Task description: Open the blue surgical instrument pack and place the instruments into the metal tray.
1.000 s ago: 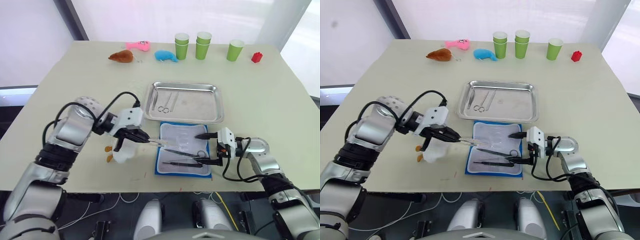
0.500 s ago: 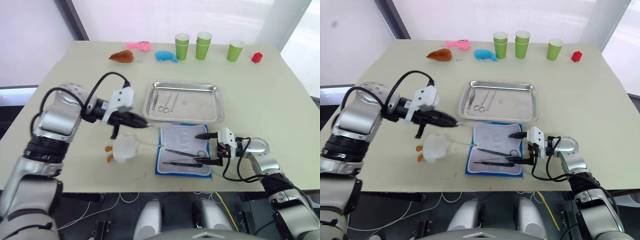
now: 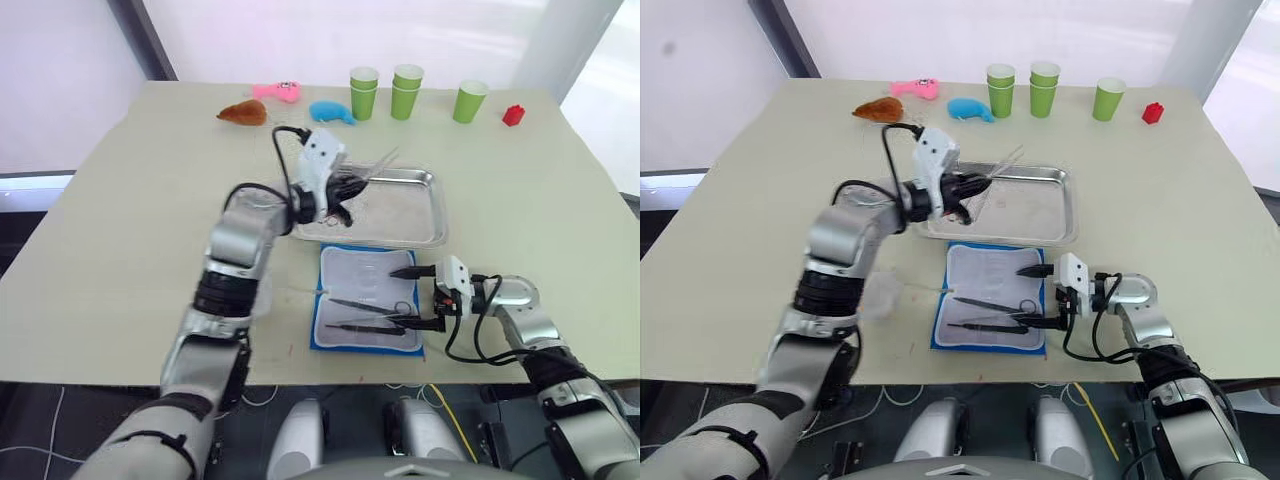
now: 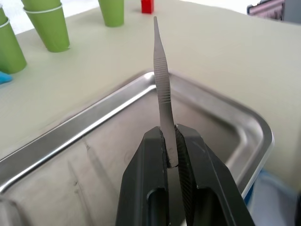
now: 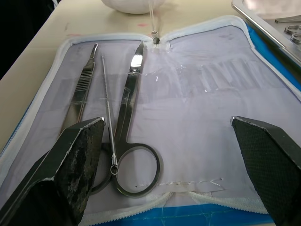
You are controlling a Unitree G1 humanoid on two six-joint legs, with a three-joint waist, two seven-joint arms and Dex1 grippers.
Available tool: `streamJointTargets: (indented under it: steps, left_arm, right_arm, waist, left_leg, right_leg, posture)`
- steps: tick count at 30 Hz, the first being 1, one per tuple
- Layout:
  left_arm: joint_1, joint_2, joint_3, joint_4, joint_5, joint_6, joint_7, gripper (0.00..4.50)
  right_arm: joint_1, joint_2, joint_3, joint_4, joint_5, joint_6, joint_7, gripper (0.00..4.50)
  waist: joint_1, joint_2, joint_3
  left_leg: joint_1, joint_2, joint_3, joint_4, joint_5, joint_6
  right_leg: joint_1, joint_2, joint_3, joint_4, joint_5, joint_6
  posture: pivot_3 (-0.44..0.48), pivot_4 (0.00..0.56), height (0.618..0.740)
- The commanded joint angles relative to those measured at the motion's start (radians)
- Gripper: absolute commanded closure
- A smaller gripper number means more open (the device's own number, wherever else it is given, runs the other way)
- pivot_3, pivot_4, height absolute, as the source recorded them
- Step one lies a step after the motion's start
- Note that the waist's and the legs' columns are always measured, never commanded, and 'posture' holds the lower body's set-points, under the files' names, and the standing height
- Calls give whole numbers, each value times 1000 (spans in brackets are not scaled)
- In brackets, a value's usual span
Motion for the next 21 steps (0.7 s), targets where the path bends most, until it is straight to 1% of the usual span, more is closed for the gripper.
streamJointTargets:
  steps: [1,5,12,21]
  left_arm:
    - [-39,-82,24,53,22,-23,140,4378]
    - [-48,-152,32,101,53,-31,266,4378]
    - [-26,-186,31,144,85,-16,386,4378]
    - [12,-281,57,202,81,11,495,4378]
  right_arm:
    - [54,-3,47,60,-47,35,-1,0]
    - [61,-10,46,51,-45,39,1,0]
    - [75,-15,45,31,-42,48,-2,0]
    - [74,-14,45,34,-44,47,-4,0]
  waist:
    - [1,0,0]
    - [2,0,0]
    - [6,0,0]
    - [7,0,0]
  left_leg:
    - [0,0,0,0,0,0]
    - [0,-1,0,0,0,0]
    - [0,-1,0,-1,0,0]
    - [0,-1,0,-1,0,-1]
  right_leg:
    - [0,0,0,0,0,0]
    - [0,-1,0,0,0,0]
    - [0,-1,0,0,0,0]
    - [0,-2,-1,-1,0,0]
  posture:
    - [0,150,740]
    - [0,150,740]
    - [0,150,740]
    - [0,150,740]
